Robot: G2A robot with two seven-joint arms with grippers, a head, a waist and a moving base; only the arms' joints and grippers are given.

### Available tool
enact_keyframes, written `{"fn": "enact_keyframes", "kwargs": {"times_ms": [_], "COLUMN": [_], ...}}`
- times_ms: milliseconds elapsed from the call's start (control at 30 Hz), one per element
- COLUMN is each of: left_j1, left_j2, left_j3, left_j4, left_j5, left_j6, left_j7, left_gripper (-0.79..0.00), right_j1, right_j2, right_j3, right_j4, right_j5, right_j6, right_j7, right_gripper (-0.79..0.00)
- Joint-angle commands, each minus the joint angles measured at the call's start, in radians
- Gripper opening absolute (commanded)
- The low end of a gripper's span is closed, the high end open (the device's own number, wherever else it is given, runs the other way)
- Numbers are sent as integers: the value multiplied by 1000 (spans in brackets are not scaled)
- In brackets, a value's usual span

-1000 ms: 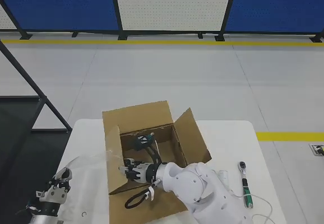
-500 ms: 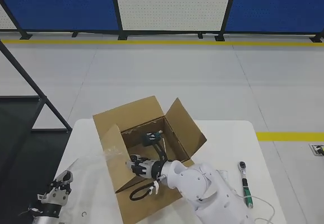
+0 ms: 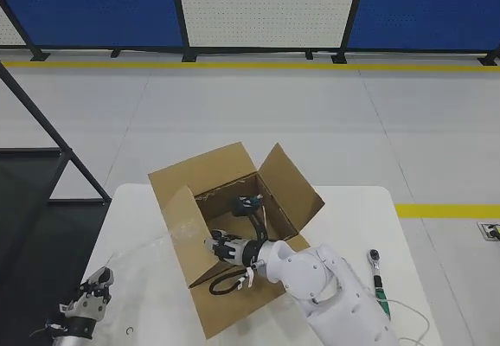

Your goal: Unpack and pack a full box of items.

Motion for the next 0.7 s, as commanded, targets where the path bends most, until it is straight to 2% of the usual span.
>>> {"fn": "enact_keyframes", "kwargs": {"times_ms": [0,667], "left_j1": [1,13], "left_j2": [-1,-11], "left_j3": [1,1], "left_j4": [3,33], "left_j5": [1,-5], "left_j6": [-2,-19], "left_j7": [3,16], "left_gripper": [-785,-785], "right_j1": [-5,-13], "right_j2": [2,3], "right_j3": [10,39], "right_j4": [-1,17], "right_j5": [3,28], "right_j6": [-2,-38], "right_j7": [-5,-36], "right_gripper": [-785,-785]}}
